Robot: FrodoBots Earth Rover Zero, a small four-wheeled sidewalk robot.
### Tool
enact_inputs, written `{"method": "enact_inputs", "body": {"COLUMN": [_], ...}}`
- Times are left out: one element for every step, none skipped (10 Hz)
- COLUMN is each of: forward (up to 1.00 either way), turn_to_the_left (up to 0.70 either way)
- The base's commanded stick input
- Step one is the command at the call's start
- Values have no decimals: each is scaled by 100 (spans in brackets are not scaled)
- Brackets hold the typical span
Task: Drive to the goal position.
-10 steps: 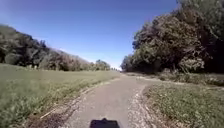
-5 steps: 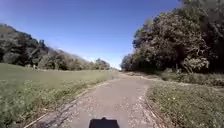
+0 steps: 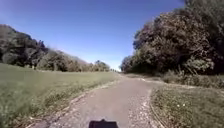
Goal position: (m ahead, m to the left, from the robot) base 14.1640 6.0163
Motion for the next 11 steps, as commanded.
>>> {"method": "enact_inputs", "body": {"forward": [50,50,50,50,50,50,50,50,50,50,50], "turn_to_the_left": [0,0,0,0,0,0,0,-27,-27,-9,0]}}
